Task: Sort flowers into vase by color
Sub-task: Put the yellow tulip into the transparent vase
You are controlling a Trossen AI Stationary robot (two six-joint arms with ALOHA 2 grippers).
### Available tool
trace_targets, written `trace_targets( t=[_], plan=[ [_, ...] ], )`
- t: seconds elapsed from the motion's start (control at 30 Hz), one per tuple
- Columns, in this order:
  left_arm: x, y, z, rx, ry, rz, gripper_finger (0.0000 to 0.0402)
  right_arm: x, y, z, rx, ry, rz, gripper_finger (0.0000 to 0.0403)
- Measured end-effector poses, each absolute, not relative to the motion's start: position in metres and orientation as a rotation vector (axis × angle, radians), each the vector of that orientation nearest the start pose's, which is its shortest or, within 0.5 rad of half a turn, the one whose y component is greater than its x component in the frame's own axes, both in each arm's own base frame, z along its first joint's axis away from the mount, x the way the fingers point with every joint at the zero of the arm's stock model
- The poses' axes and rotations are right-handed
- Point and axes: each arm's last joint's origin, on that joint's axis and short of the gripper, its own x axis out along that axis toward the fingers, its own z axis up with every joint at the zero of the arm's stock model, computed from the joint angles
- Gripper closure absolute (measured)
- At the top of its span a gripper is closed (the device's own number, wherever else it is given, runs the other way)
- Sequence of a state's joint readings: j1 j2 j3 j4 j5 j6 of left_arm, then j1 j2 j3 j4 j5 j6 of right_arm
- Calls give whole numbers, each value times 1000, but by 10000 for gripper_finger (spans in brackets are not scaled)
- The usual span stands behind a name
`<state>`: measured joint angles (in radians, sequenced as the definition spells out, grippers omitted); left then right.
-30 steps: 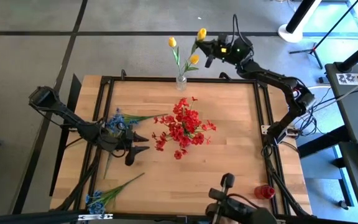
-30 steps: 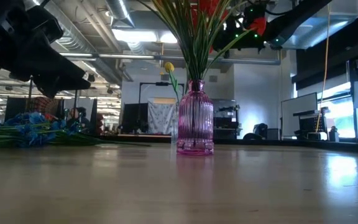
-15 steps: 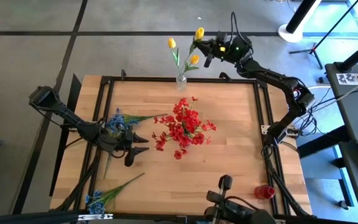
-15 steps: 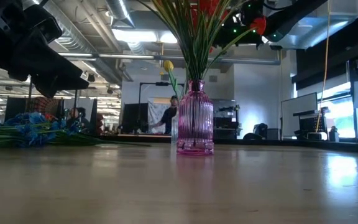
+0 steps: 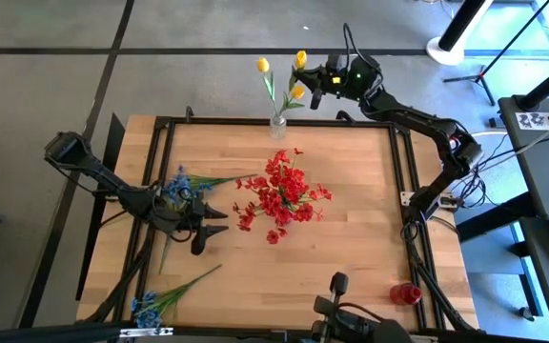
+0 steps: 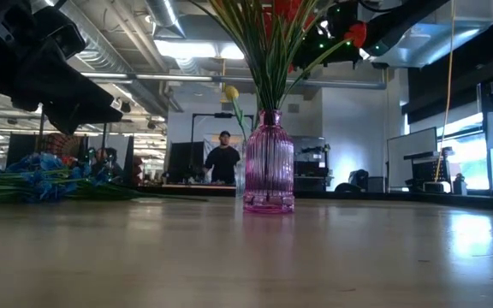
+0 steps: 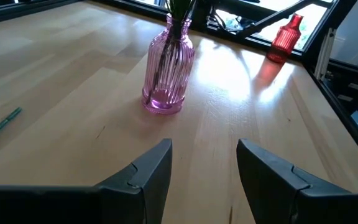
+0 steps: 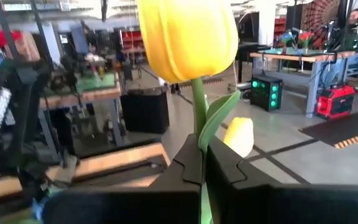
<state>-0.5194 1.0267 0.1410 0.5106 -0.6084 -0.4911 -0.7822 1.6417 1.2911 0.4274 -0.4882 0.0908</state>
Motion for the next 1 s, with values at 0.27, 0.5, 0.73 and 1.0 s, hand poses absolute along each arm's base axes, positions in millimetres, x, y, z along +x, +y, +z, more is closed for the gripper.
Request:
trace_targets(
  t=[0.27, 0.5, 0.73, 1.0],
  plan=[
    [157, -71, 147, -303, 264, 152, 226, 296, -243, 342, -65, -23, -285, 397],
    [160, -63, 148, -303, 245, 201, 226, 307, -231, 342, -99, -14, -308, 389],
    [166, -50, 148, -412, 254, 198, 226, 309, -231, 342, -50, -17, -407, 350],
    [174, -40, 159, -427, 165, 108, 226, 308, -230, 340, 27, -14, -407, 221]
  ],
)
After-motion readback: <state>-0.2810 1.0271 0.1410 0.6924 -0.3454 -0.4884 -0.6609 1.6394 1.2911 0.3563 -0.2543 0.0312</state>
